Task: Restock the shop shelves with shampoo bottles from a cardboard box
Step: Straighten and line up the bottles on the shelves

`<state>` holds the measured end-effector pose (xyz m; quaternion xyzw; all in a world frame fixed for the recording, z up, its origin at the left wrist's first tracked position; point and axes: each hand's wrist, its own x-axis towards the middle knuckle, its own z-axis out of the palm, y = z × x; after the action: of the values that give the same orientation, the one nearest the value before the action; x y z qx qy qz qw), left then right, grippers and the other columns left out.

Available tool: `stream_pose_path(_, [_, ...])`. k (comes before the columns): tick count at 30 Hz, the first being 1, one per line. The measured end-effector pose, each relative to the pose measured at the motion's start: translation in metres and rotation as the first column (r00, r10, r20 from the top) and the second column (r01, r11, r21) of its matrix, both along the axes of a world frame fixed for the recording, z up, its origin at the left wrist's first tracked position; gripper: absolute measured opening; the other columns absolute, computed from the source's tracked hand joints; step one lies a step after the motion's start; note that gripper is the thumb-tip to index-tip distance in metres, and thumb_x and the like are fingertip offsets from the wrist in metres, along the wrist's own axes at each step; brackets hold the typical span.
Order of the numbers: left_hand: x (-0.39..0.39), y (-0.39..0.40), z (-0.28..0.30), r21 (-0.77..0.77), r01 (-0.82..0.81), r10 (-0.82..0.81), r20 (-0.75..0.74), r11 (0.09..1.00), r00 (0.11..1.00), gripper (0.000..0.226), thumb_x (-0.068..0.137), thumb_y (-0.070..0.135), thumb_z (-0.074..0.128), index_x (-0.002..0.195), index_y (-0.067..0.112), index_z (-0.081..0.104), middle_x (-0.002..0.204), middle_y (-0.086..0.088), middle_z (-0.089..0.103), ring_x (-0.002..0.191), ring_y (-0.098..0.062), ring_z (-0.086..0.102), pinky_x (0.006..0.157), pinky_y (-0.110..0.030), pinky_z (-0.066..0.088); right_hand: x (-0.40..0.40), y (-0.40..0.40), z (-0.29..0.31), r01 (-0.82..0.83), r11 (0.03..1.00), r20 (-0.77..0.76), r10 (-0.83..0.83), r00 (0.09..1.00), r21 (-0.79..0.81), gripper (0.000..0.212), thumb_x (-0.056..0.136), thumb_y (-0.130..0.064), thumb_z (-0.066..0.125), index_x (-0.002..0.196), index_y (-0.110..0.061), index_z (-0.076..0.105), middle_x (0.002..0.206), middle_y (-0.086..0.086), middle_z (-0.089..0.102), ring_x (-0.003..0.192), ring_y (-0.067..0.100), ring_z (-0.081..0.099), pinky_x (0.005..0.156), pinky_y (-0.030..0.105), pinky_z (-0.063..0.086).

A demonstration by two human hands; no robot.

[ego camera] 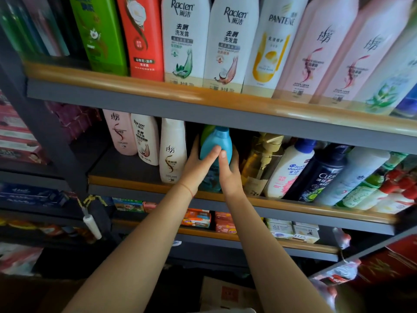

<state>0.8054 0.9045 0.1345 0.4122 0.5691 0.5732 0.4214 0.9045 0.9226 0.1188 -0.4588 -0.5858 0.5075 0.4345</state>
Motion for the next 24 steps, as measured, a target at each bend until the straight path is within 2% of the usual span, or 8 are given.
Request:
stream_pose_path(4, [-0.007,0.006,-0.001,-0.046,0.075,-0.075,-0.002,0.996,0.997,0.096,0.075,0.075,0.061,0.155,0.039,0.021,0.147,0.005,0.046,0.135,-0.019,0.044,0.103,-0.033,0.038,-0.002,0.005,0.001,-0.031,0.999,0.001,0.031,1.000,0.011,0.104,0.067,-0.082,0.043,0.154,-0.029,0.022,0.142,-0.002,0.049,0.130,0.013,0.048,0.104,0.029,0.041])
stream_pose_path(7, [-0.008,0.008,-0.005,-0.043,0.074,-0.075,-0.009,0.996,0.997,0.111,0.059,0.086,0.057,0.154,0.040,0.022,0.146,0.005,0.047,0.132,-0.018,0.046,0.110,-0.039,0.040,-0.003,0.005,0.004,-0.033,0.999,-0.001,0.033,0.999,0.001,0.112,0.062,-0.090,0.046,0.154,-0.030,0.022,0.139,-0.001,0.051,0.128,0.015,0.050,0.109,0.038,0.042])
stream_pose_path(10, [-0.012,0.009,-0.008,-0.036,0.136,-0.137,-0.014,0.990,0.991,0.131,0.045,0.099,0.056,0.155,0.041,0.018,0.147,0.005,0.047,0.132,-0.016,0.047,0.111,-0.041,0.040,-0.003,0.010,0.005,-0.030,0.999,-0.002,0.030,1.000,-0.010,0.126,0.051,-0.099,0.048,0.153,-0.031,0.022,0.139,-0.001,0.052,0.128,0.015,0.051,0.109,0.042,0.042])
stream_pose_path(13, [-0.013,0.011,-0.011,-0.026,0.177,-0.178,-0.008,0.984,0.984,0.127,0.046,0.097,0.060,0.154,0.042,0.022,0.145,0.006,0.050,0.132,-0.014,0.049,0.113,-0.045,0.038,-0.002,0.011,0.005,-0.035,0.999,-0.009,0.035,0.999,-0.021,0.127,0.049,-0.100,0.050,0.152,-0.030,0.025,0.136,-0.002,0.054,0.127,0.016,0.052,0.110,0.046,0.041])
stream_pose_path(24, [-0.004,0.007,-0.012,0.029,0.191,-0.192,0.026,0.981,0.981,0.127,0.048,0.094,0.064,0.154,0.036,0.025,0.144,0.005,0.051,0.132,-0.013,0.050,0.113,-0.046,0.040,0.004,0.009,0.001,-0.006,1.000,-0.007,0.006,1.000,0.015,0.129,0.049,-0.101,0.045,0.152,-0.026,0.027,0.137,0.000,0.054,0.126,0.014,0.053,0.109,0.041,0.044])
